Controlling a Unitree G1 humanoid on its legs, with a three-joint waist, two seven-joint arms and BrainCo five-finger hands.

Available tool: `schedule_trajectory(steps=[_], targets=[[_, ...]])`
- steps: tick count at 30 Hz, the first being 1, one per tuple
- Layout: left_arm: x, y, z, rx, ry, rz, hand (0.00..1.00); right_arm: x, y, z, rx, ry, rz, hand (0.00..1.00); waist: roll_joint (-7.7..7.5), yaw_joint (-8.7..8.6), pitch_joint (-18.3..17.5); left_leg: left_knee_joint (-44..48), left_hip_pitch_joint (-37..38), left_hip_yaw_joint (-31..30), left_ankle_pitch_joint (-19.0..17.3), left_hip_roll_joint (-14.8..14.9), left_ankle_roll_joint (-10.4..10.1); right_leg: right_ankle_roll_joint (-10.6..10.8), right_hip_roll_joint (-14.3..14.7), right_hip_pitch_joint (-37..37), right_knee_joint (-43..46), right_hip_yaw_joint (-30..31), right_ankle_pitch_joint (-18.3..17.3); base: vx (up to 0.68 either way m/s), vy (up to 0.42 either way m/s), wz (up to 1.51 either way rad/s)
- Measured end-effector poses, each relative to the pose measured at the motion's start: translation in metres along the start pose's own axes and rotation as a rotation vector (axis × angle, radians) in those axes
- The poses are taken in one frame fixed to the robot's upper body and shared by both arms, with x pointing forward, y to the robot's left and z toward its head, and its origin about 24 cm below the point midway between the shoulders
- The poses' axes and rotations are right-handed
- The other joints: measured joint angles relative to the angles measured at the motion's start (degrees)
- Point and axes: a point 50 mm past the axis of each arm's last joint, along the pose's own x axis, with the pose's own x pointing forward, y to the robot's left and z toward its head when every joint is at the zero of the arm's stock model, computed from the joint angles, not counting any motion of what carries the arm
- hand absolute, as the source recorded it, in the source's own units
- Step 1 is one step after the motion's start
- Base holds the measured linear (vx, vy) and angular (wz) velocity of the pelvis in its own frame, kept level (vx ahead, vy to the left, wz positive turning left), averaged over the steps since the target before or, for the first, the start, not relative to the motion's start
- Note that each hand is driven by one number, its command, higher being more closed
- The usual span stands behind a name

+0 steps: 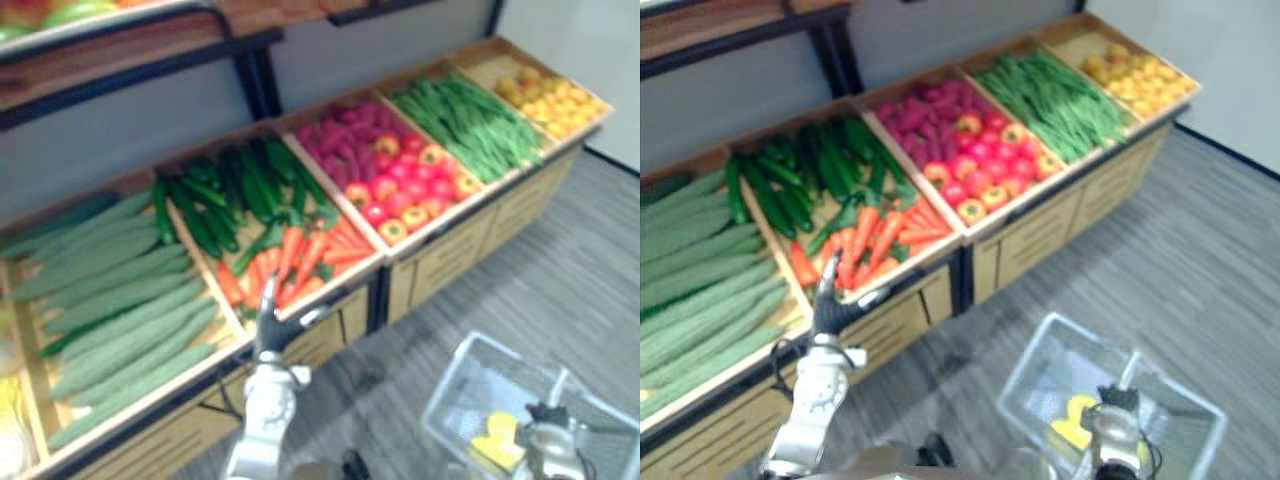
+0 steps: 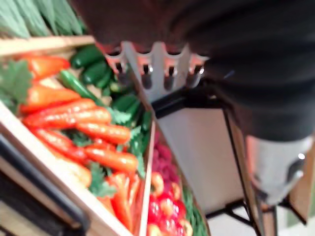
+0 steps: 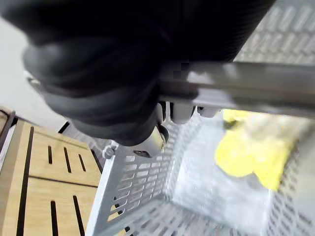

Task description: Pick vegetable in the basket

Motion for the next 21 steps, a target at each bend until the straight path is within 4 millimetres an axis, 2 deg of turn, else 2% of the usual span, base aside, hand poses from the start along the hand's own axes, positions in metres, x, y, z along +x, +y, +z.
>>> schedule_trajectory(steps=[1, 2, 3, 4, 5, 6, 7, 8, 9, 11, 13, 17, 19, 21], targets=[[0.002, 0.0, 0.001, 0.002, -0.01, 0.0, 0.0, -0.002, -0.005, -0.011, -0.005, 0.022, -0.013, 1.0, 0.01, -1.1, 0.0, -1.1, -0.5, -5.0, 1.3, -0.6, -0.6, 0.1, 2.0, -2.0, -5.9, 4.9, 0.1, 0.2, -0.159, 2.03], [0.004, 0.0, 0.001, 0.004, -0.01, -0.003, 0.0, -0.003, -0.009, -0.017, -0.004, 0.032, -0.023, 1.0, 0.01, -1.33, 0.0, -1.8, -0.5, -7.6, 2.0, -1.1, -1.0, 0.3, 2.6, -2.7, -8.8, 7.6, 0.2, 0.19, -0.204, 2.21], [0.007, -0.002, -0.003, 0.018, -0.004, -0.016, 0.0, -0.007, -0.019, -0.032, 0.003, 0.07, -0.047, 1.0, -0.11, -1.84, 0.0, -2.4, -0.6, -12.4, 2.9, -1.7, -1.9, 1.3, 3.5, -3.0, -14.0, 13.4, 0.8, 0.17, -0.245, 2.25], [0.01, -0.002, -0.006, 0.039, -0.002, -0.033, 0.0, -0.012, -0.025, -0.053, -0.01, 0.141, -0.058, 1.0, -0.79, -2.56, -0.3, -2.5, -0.7, -17.0, 3.6, -2.3, -3.0, 2.1, 3.4, -2.3, -18.5, 17.3, 1.6, 0.16, -0.271, 2.18], [0.011, -0.002, -0.006, 0.051, -0.006, -0.039, 0.0, -0.016, -0.026, -0.064, -0.009, 0.177, -0.059, 1.0, -1.36, -2.48, -0.3, -2.6, -0.7, -19.0, 3.9, -2.7, -3.6, 2.6, 3.1, -1.6, -20.9, 18.6, 2.3, 0.15, -0.323, 1.89], [0.014, 0.005, -0.008, 0.086, -0.016, -0.04, 0.0, -0.025, -0.022, -0.081, 0.019, 0.24, -0.048, 1.0, -3.51, -1.87, -0.3, -2.6, -0.3, -20.7, 4.1, -3.5, -5.3, 2.2, 1.8, -0.7, -24.8, 20.7, 6.6, 0.14, -0.39, 1.05], [0.016, 0.013, -0.014, 0.116, -0.001, -0.029, 0.0, -0.031, -0.014, -0.09, 0.051, 0.28, -0.032, 1.0, -4.66, -0.51, -0.3, -2.4, 0.0, -20.6, 3.5, -3.0, -7.0, 6.8, 1.0, -0.4, -25.2, 20.8, 9.1, 0.11, -0.468, 0.72], [0.014, 0.013, -0.017, 0.117, 0.018, -0.027, 0.0, -0.032, -0.016, -0.093, 0.066, 0.299, -0.049, 1.0, -3.71, -0.64, -0.8, -2.3, -0.2, -19.1, 3.1, -1.4, -8.1, 6.5, 2.2, 0.3, -25.9, 20.2, 9.2, 0.11, -0.438, 0.29], [0.013, 0.011, -0.017, 0.105, 0.023, -0.024, 0.0, -0.032, -0.025, -0.097, 0.056, 0.311, -0.062, 1.0, -2.47, -0.56, -1.6, -2.7, 0.1, -15.0, 3.4, 2.2, -9.3, 5.3, 4.0, 1.3, -28.4, 18.7, 9.9, 0.1, -0.31, 0.2], [0.015, 0.01, -0.014, 0.1, 0.011, -0.022, 0.0, -0.029, -0.027, -0.093, 0.051, 0.308, -0.054, 1.0, -0.64, -0.7, -2.0, -5.6, 2.1, -12.3, 5.9, 5.1, -11.4, 4.2, 6.3, 2.7, -30.4, 18.0, 11.1, 0.13, -0.244, -0.02], [0.023, 0.011, -0.008, 0.12, -0.021, -0.017, 0.0, -0.028, -0.026, -0.091, 0.046, 0.3, -0.038, 1.0, -0.16, -1.01, -2.0, -8.1, 3.8, -12.1, 7.4, 6.9, -12.3, 3.0, 8.5, 3.9, -32.3, 17.9, 11.9, 0.07, -0.217, -0.17], [0.037, 0.008, -0.005, 0.186, -0.045, -0.023, 0.0, -0.024, -0.026, -0.085, 0.05, 0.279, -0.034, 1.0, -0.15, -1.3, -1.9, -7.6, 3.6, -8.7, 7.5, 8.2, -12.0, 2.6, 9.4, 3.4, -32.9, 18.0, 12.2, 0.0, -0.065, -0.1], [0.043, 0.007, -0.006, 0.236, -0.056, -0.033, 0.0, -0.022, -0.026, -0.081, 0.054, 0.268, -0.036, 1.0, 0.22, -2.6, -1.7, -8.7, 3.6, -8.8, 8.2, 7.8, -12.2, 2.7, 9.3, 3.9, -34.5, 17.8, 13.0, -0.02, 0.02, 0.0], [0.06, 0.011, -0.003, 0.305, -0.074, -0.024, 0.0, -0.021, -0.025, -0.079, 0.063, 0.261, -0.037, 1.0, 0.22, -3.86, -1.0, -12.0, 3.4, -8.7, 10.3, 7.0, -12.2, 2.9, 9.1, 3.7, -36.7, 17.6, 14.5, -0.04, 0.043, 0.07]])
